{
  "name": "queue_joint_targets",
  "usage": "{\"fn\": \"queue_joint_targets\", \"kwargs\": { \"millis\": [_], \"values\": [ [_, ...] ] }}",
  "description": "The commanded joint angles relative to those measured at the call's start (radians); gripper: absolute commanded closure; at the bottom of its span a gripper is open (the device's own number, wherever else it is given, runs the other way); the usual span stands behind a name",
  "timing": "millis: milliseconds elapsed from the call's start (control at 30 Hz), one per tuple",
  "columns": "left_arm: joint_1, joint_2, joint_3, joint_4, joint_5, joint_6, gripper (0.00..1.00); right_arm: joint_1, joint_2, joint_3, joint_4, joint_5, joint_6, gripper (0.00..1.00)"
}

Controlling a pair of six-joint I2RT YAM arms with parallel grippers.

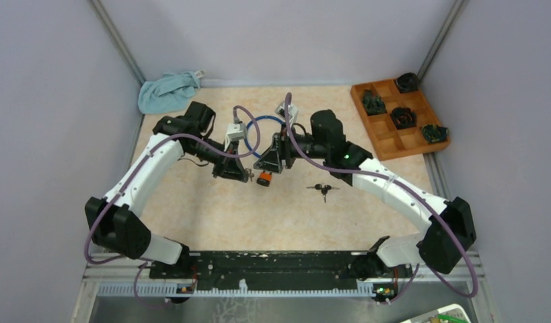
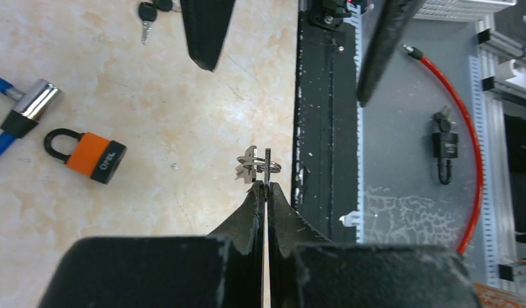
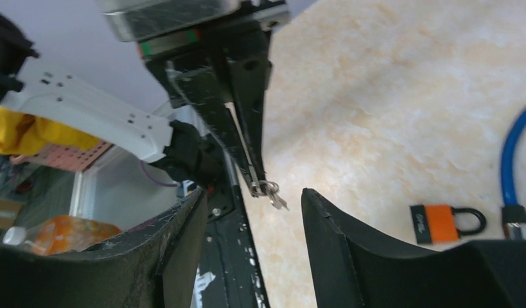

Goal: Unlock with the key

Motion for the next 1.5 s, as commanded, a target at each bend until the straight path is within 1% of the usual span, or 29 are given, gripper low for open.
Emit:
{"fn": "queue_joint_targets", "kwargs": {
  "millis": [0, 67, 167, 233, 400, 567, 667, 767, 867, 900, 967, 1067, 1167, 1267, 1300, 1333, 1367, 1433, 1467],
  "values": [
    [-0.008, 0.009, 0.045, -0.112, 0.088, 0.031, 1.0, -0.006, 0.023, -0.03, 0.23, -0.218, 0.049, 0.46],
    [-0.008, 0.016, 0.058, -0.127, 0.091, 0.035, 1.0, -0.006, 0.04, -0.051, 0.286, -0.25, 0.087, 0.49],
    [-0.009, 0.026, 0.076, -0.16, 0.104, 0.055, 1.0, -0.004, 0.061, -0.079, 0.345, -0.276, 0.116, 0.5],
    [-0.012, 0.029, 0.081, -0.168, 0.107, 0.057, 1.0, 0.001, 0.074, -0.079, 0.361, -0.285, 0.125, 0.52],
    [-0.018, 0.035, 0.081, -0.18, 0.102, 0.06, 1.0, 0.022, 0.107, -0.048, 0.339, -0.291, 0.115, 0.54],
    [-0.022, 0.034, 0.074, -0.206, 0.092, 0.08, 1.0, 0.023, 0.115, -0.018, 0.26, -0.278, 0.058, 0.56],
    [-0.025, 0.034, 0.07, -0.206, 0.082, 0.078, 1.0, 0.025, 0.119, -0.006, 0.266, -0.286, 0.058, 0.59],
    [-0.026, 0.039, 0.073, -0.206, 0.078, 0.07, 1.0, 0.034, 0.126, -0.003, 0.281, -0.286, 0.068, 0.64],
    [-0.027, 0.042, 0.076, -0.203, 0.068, 0.066, 1.0, 0.048, 0.137, 0.002, 0.287, -0.285, 0.073, 0.66],
    [-0.028, 0.043, 0.077, -0.202, 0.066, 0.063, 1.0, 0.052, 0.139, 0.003, 0.288, -0.283, 0.074, 0.69],
    [-0.028, 0.043, 0.077, -0.202, 0.061, 0.059, 1.0, 0.056, 0.138, 0.001, 0.293, -0.277, 0.075, 0.79],
    [-0.03, 0.04, 0.078, -0.201, 0.047, 0.057, 1.0, 0.058, 0.138, -0.003, 0.301, -0.276, 0.079, 0.99],
    [-0.029, 0.032, 0.091, -0.192, 0.037, 0.043, 1.0, 0.061, 0.132, -0.015, 0.291, -0.265, 0.079, 1.0],
    [-0.029, 0.023, 0.117, -0.156, 0.014, -0.002, 1.0, 0.06, 0.101, -0.071, 0.347, -0.212, 0.108, 1.0],
    [-0.03, 0.02, 0.126, -0.136, 0.001, -0.028, 0.96, 0.06, 0.081, -0.106, 0.397, -0.179, 0.138, 1.0],
    [-0.03, 0.014, 0.135, -0.115, -0.009, -0.05, 0.82, 0.06, 0.065, -0.144, 0.467, -0.143, 0.193, 1.0],
    [-0.029, 0.007, 0.144, -0.099, -0.017, -0.073, 0.72, 0.06, 0.048, -0.197, 0.569, -0.106, 0.246, 1.0],
    [-0.029, -0.01, 0.158, -0.072, -0.016, -0.103, 0.54, 0.06, 0.027, -0.301, 0.799, -0.041, 0.363, 1.0],
    [-0.029, -0.019, 0.162, -0.062, -0.012, -0.115, 0.46, 0.06, 0.022, -0.348, 0.911, -0.001, 0.415, 1.0]
  ]
}}
